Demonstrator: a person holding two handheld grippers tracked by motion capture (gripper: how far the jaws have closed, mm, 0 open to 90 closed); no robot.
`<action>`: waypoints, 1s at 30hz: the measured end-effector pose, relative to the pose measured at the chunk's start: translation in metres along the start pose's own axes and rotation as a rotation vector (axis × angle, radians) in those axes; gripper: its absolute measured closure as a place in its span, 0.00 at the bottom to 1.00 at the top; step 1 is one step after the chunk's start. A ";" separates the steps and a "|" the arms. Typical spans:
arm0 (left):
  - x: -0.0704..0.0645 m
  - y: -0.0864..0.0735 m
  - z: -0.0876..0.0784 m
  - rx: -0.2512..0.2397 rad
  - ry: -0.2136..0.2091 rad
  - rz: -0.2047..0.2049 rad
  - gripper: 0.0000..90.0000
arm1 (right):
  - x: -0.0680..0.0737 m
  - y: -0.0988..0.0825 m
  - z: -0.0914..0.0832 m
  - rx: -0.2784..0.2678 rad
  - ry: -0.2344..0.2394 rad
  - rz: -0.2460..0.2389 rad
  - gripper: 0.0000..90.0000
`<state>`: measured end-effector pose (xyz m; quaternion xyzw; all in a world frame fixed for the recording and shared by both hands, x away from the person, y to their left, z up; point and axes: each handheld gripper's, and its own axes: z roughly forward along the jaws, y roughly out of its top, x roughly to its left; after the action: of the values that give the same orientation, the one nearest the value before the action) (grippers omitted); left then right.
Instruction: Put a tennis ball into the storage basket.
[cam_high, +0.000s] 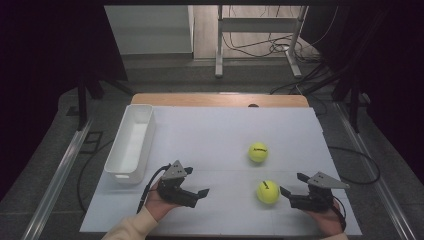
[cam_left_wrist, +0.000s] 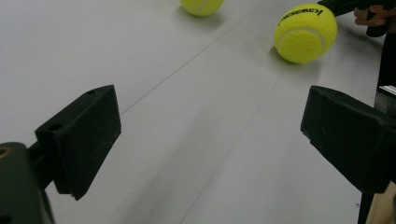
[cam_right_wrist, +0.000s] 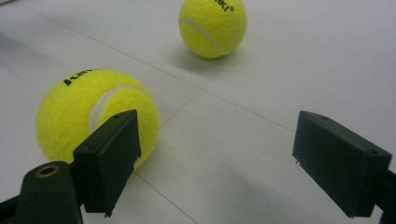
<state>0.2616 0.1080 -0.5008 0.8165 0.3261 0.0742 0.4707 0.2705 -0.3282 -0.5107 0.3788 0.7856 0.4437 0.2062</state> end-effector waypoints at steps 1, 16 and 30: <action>0.000 0.001 0.001 0.002 -0.003 0.000 0.06 | 0.000 0.000 0.000 0.001 0.000 0.000 0.17; -0.008 0.011 0.016 0.018 -0.035 0.021 0.06 | 0.000 0.000 0.000 0.002 -0.003 0.001 0.17; -0.017 0.018 0.032 0.042 -0.065 0.052 0.06 | -0.001 0.000 0.000 0.000 -0.002 0.003 0.17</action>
<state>0.2703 0.0680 -0.5000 0.8363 0.2907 0.0533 0.4617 0.2710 -0.3287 -0.5107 0.3804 0.7847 0.4439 0.2062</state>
